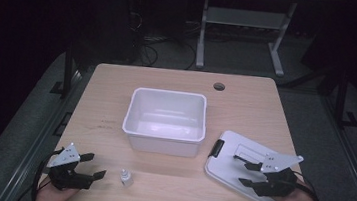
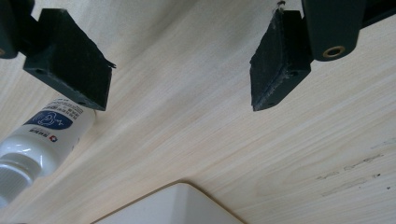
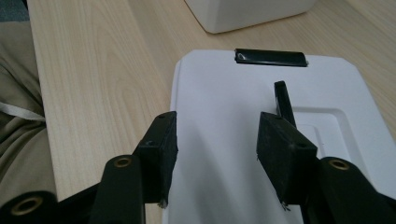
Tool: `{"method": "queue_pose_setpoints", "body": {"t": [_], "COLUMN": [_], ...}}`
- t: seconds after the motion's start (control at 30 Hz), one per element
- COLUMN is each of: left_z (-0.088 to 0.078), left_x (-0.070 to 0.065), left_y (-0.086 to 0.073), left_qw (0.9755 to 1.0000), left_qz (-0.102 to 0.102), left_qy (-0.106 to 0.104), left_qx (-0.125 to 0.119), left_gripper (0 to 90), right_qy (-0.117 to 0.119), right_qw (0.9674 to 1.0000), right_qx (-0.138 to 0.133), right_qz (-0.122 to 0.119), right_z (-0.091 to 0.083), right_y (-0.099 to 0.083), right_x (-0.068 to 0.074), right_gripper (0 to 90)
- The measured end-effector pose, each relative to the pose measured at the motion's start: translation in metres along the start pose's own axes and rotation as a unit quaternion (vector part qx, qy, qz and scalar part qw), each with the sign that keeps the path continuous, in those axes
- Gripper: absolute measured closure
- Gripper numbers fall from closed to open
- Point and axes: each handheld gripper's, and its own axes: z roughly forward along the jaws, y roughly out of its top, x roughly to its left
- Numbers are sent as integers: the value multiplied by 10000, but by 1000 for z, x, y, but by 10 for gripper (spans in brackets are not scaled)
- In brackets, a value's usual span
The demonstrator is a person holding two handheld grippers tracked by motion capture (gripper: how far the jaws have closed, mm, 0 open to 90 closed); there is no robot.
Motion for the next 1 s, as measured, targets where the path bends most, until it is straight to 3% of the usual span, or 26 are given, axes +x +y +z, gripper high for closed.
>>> {"method": "queue_pose_setpoints", "body": {"t": [0.47,0.6,0.63,0.8,0.9,0.93,0.97,1.0], "left_z": [-4,-8,-9,-12,-12,-12,-11,-11], "left_x": [-8,-12,-15,-20,-25,-25,-27,-27], "left_y": [20,23,25,30,36,36,39,39], "left_qw": [9989,9976,9967,9938,9905,9905,9884,9884], "left_qz": [389,534,592,771,887,887,962,962], "left_qy": [-172,-329,-455,-660,-876,-876,-967,-967], "left_qx": [189,287,323,457,587,587,663,663], "left_gripper": [223,223,223,229,230,231,232,232], "right_qy": [-94,-111,-108,-102,-104,-110,-112,-112], "right_qw": [9999,9999,9999,9999,9999,9999,9999,9999], "right_qx": [27,9,14,39,53,55,57,57], "right_qz": [-80,-79,-75,-91,-98,-104,-98,-98], "right_z": [-12,-13,-13,-13,-13,-13,-14,-14], "right_y": [5,7,8,9,11,12,12,12], "right_x": [-5,-6,-6,-6,-6,-6,-6,-6], "right_gripper": [457,439,436,424,417,414,411,411]}}
